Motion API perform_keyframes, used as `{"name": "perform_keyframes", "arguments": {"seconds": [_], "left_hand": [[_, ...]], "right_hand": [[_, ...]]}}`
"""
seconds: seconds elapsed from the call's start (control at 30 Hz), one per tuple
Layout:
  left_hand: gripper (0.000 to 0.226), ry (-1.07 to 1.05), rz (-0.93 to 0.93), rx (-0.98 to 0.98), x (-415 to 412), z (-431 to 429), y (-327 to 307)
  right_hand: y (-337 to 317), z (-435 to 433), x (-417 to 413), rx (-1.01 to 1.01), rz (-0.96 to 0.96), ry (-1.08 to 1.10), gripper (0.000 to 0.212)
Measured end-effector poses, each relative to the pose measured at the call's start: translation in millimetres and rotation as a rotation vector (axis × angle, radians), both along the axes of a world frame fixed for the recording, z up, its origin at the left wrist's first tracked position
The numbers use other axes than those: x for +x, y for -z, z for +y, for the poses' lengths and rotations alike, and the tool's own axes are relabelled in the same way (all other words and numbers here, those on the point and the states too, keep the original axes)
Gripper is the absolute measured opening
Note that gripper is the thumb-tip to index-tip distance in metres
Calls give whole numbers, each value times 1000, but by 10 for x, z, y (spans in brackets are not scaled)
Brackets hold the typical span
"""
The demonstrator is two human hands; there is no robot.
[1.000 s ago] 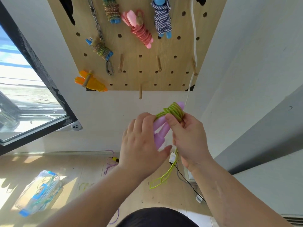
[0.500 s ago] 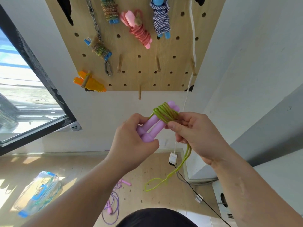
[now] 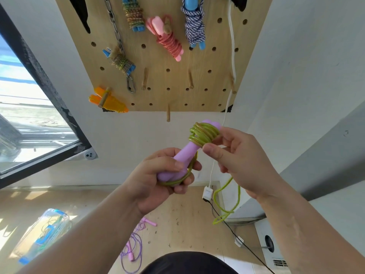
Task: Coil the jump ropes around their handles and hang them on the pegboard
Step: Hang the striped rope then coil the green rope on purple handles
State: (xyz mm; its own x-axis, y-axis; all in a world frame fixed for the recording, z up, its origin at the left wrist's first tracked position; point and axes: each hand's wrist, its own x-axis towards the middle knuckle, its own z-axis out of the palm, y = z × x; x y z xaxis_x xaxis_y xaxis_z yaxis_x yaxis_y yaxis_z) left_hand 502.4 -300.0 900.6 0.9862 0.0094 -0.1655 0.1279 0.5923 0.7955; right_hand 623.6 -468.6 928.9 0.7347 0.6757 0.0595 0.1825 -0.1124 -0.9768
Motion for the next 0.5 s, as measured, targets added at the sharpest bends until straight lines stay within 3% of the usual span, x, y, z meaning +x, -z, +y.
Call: {"name": "perform_keyframes", "arguments": {"seconds": [0.13,0.2,0.27,0.37,0.5], "left_hand": [[56,188,-47,-206,-34,-5,52],[58,172,0,-195,-38,9,54],[56,57,96,-63,-50,9,47],[49,-277,118,394,-59,-77,89],[74,-565,-178,1351,-73,-177,269]], "right_hand": [[9,70,-65,191,32,-104,32],[47,119,-71,176,39,-65,29],[93,175,-89,140,42,7,29],[168,238,-113,111,80,149,28],[233,338,-199,100,184,274,17]]}}
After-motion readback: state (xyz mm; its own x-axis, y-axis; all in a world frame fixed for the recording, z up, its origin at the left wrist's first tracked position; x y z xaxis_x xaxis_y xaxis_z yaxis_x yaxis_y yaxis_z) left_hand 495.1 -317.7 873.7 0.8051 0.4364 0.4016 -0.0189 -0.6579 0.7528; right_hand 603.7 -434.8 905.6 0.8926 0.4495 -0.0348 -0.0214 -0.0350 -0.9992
